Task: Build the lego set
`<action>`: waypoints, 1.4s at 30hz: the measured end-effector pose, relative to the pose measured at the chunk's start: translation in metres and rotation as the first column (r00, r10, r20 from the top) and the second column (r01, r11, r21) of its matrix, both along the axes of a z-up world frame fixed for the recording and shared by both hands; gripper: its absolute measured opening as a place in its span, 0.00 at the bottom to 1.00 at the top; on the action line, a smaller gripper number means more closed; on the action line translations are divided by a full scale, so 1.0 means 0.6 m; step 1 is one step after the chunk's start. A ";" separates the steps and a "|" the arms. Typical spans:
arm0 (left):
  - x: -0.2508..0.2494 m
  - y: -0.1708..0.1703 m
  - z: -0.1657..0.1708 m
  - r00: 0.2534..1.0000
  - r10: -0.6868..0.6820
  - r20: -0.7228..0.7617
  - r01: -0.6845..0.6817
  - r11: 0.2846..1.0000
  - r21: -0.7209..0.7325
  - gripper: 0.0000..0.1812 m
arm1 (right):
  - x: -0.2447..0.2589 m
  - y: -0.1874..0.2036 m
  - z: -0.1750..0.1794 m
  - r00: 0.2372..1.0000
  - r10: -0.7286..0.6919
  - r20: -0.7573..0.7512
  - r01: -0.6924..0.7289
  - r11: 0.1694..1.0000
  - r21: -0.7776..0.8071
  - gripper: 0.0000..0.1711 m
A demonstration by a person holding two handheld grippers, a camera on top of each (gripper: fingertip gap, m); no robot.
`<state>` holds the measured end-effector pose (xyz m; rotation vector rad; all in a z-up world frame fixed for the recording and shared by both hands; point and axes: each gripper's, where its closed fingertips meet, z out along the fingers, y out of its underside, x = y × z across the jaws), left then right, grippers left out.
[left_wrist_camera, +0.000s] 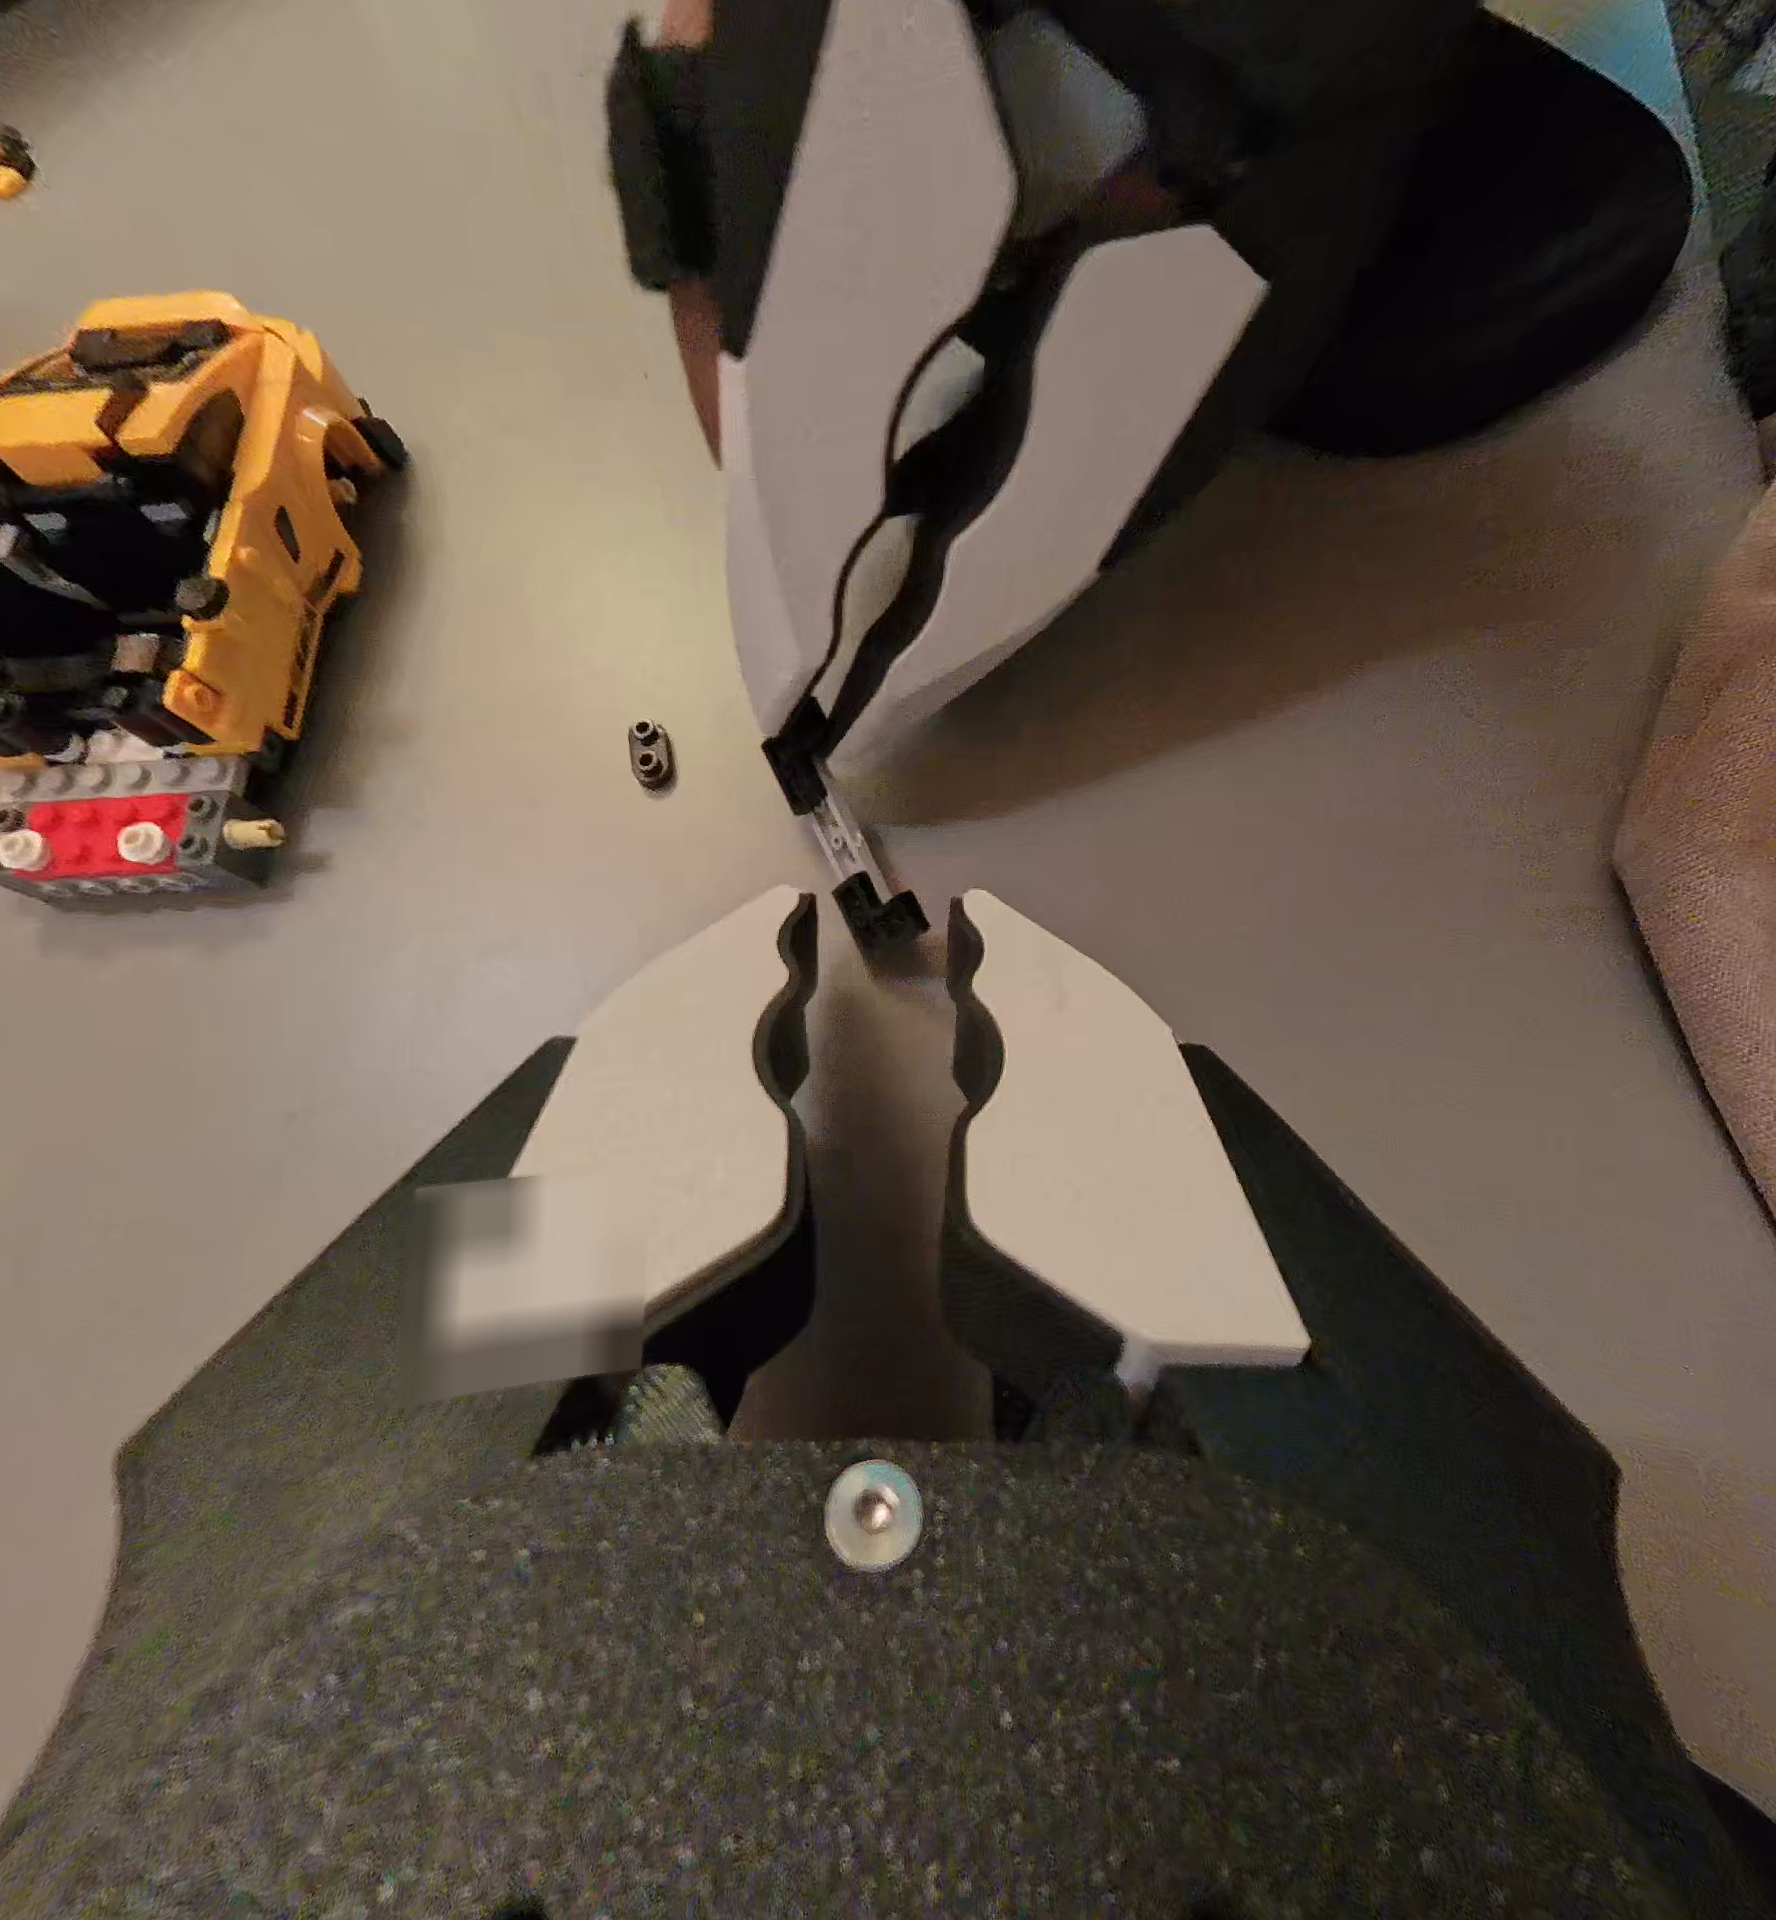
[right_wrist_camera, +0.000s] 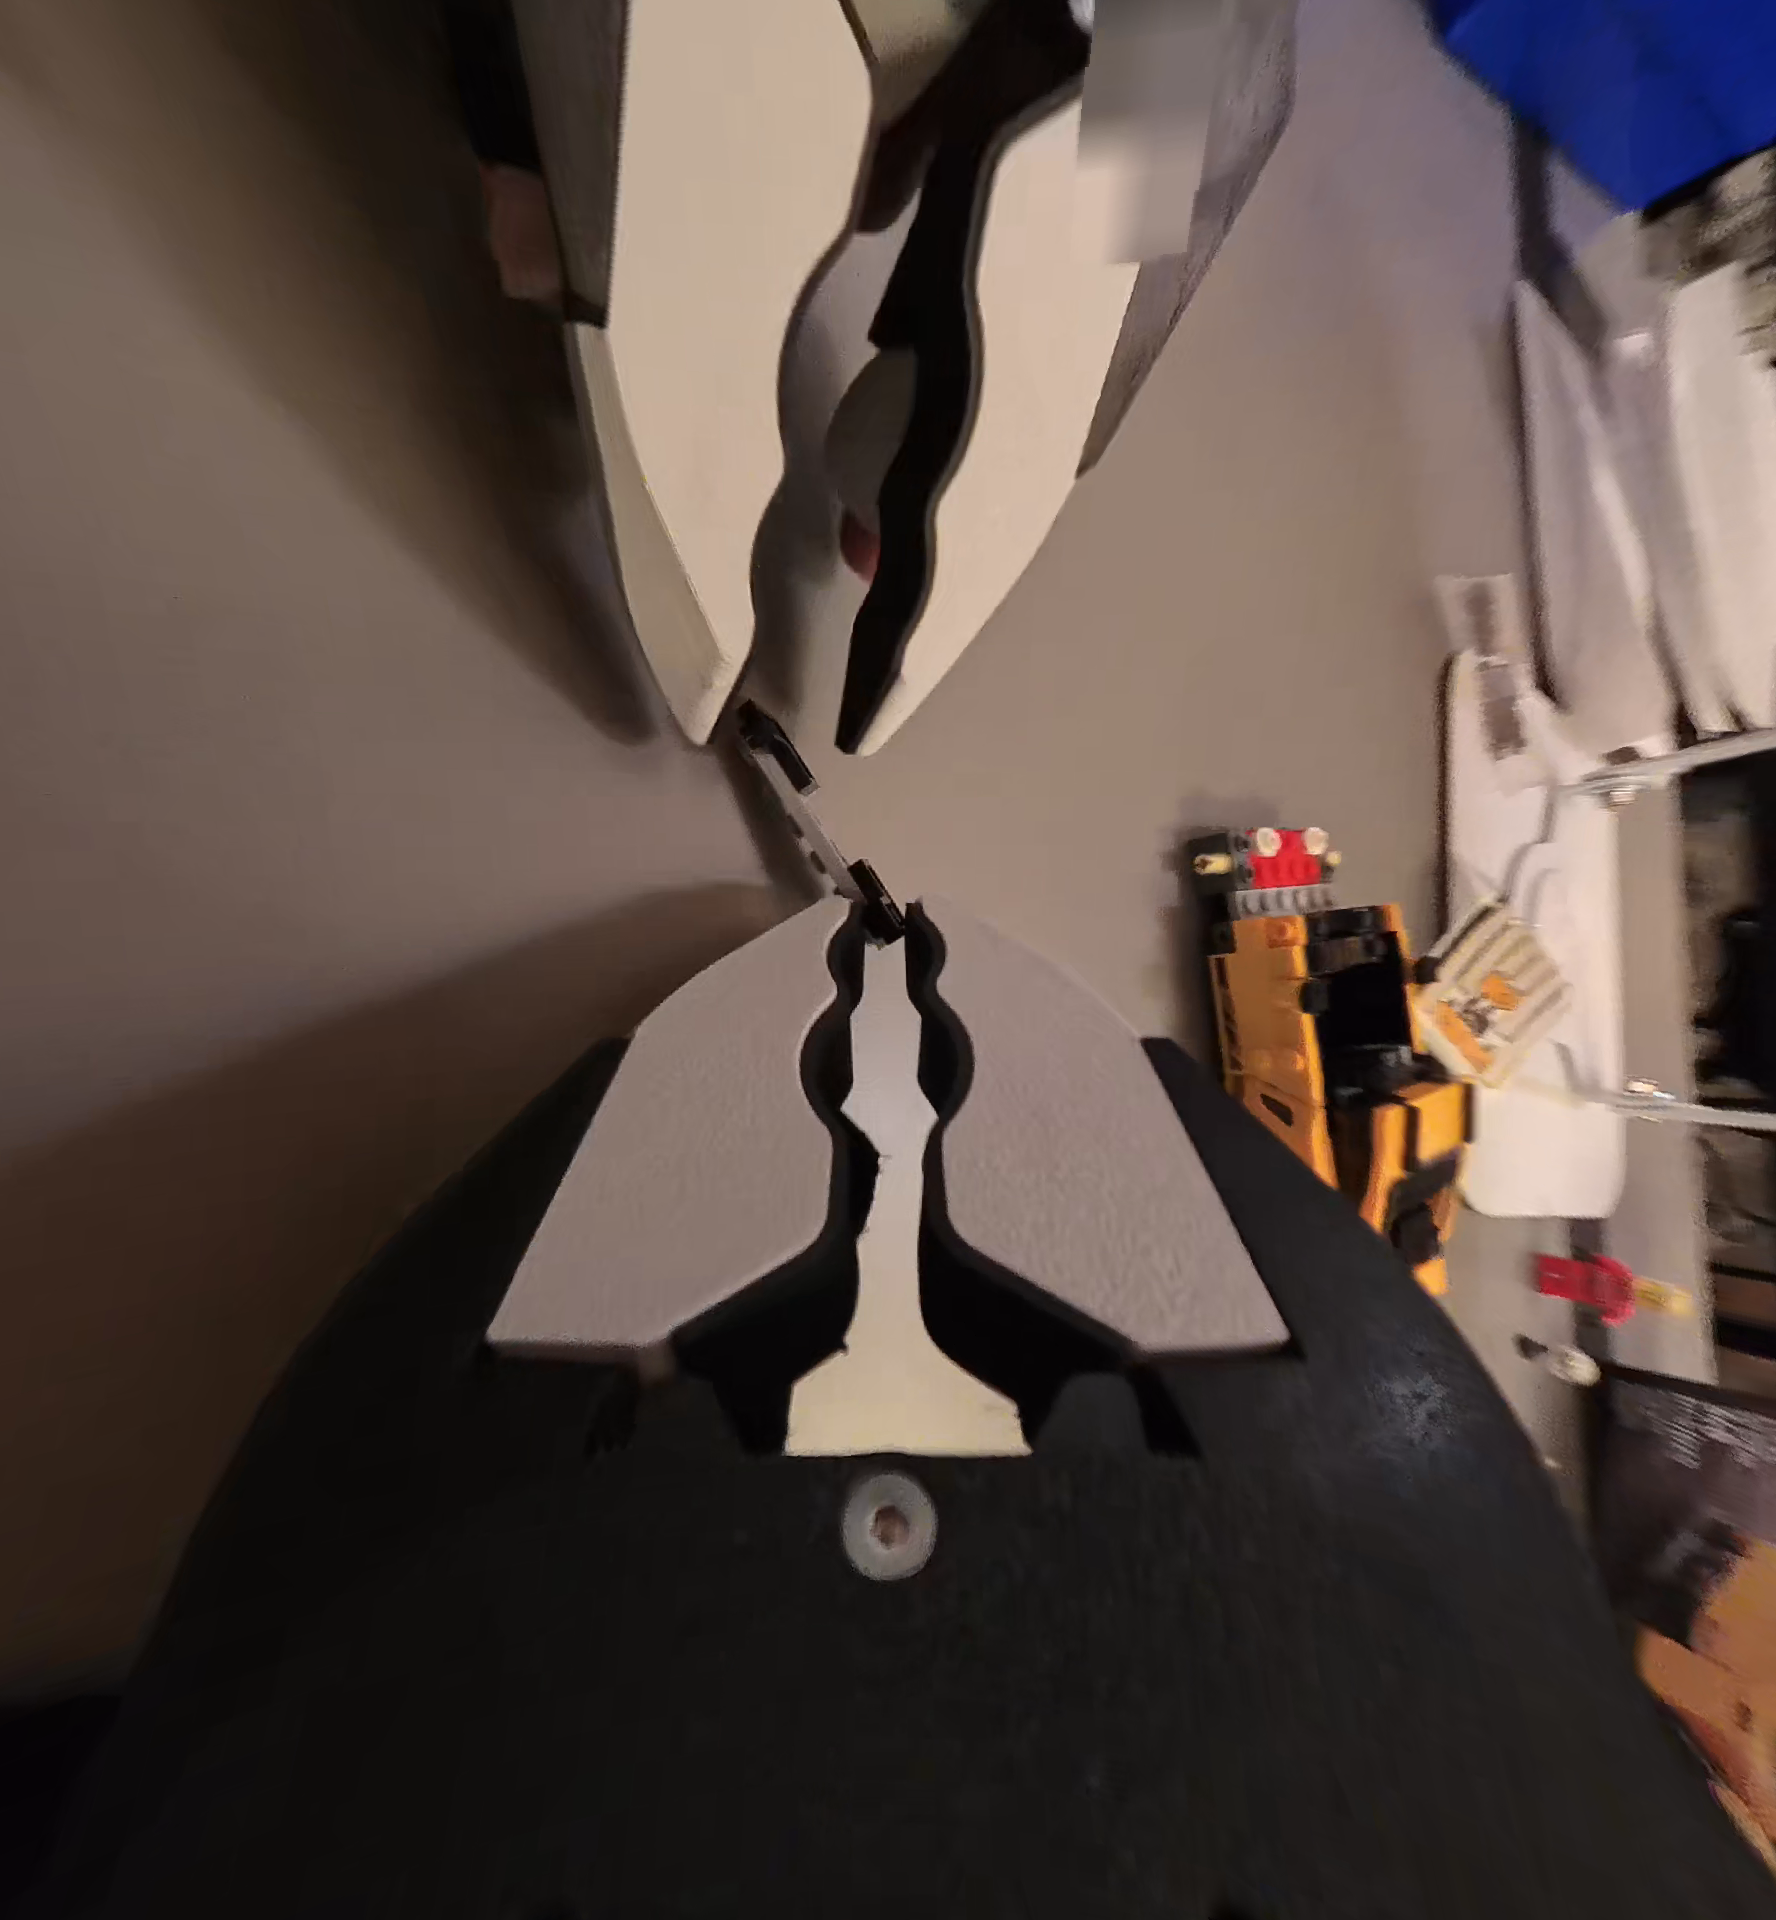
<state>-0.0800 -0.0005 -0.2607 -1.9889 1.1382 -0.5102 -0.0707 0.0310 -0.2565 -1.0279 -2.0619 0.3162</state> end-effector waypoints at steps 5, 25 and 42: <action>0.001 -0.002 0.006 0.990 0.054 0.129 -0.032 0.986 -0.161 0.15 | 0.008 -0.007 0.006 0.997 0.000 -0.072 0.013 0.983 0.184 0.04; 0.016 -0.023 -0.004 0.996 -0.081 -0.024 0.080 0.997 -0.020 0.10 | 0.044 -0.054 0.002 0.994 -0.003 0.111 0.048 0.910 -0.412 0.14; 0.006 -0.018 0.002 0.998 -0.068 0.005 0.068 0.997 -0.022 0.10 | 0.021 0.019 0.012 0.984 -0.016 0.180 0.084 0.922 -0.378 0.11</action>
